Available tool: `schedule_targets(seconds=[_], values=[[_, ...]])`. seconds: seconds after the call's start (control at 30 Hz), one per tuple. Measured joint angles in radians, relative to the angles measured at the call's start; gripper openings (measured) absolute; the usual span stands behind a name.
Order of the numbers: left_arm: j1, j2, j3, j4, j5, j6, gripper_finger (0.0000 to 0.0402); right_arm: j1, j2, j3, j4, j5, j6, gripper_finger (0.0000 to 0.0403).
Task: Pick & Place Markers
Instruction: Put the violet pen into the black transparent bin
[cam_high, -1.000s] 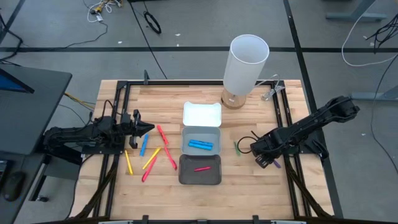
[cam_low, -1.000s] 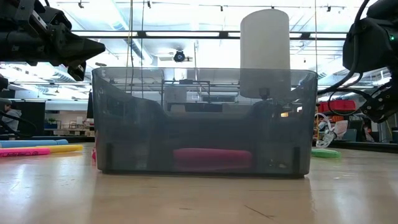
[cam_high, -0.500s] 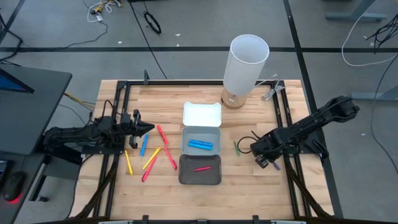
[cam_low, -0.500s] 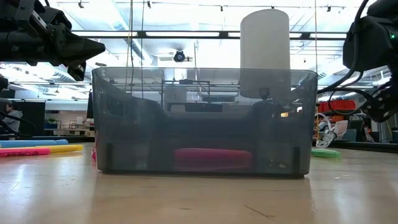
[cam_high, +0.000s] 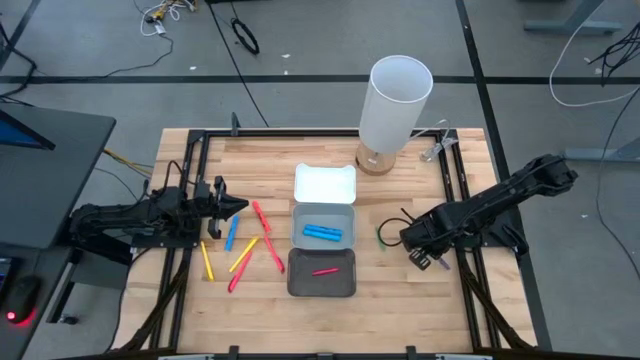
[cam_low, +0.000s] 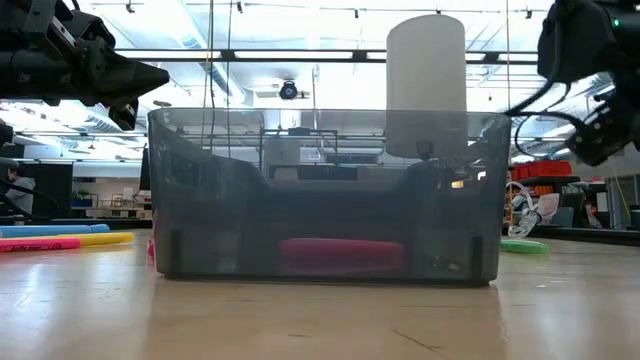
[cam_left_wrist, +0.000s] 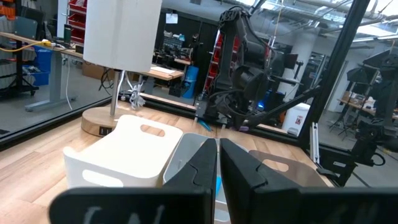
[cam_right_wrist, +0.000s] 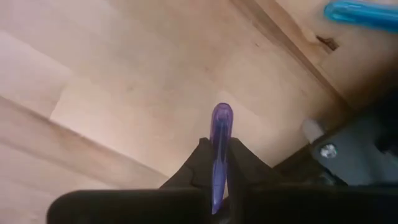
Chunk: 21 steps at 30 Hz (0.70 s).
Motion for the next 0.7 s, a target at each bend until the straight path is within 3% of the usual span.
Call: schedule_targets(seconds=[0.7], values=[[0.000, 0.000, 0.000, 0.000, 0.000, 0.000, 0.0023, 0.000, -0.001, 0.310, -0.366, 0.038, -0.167, 0.0017]])
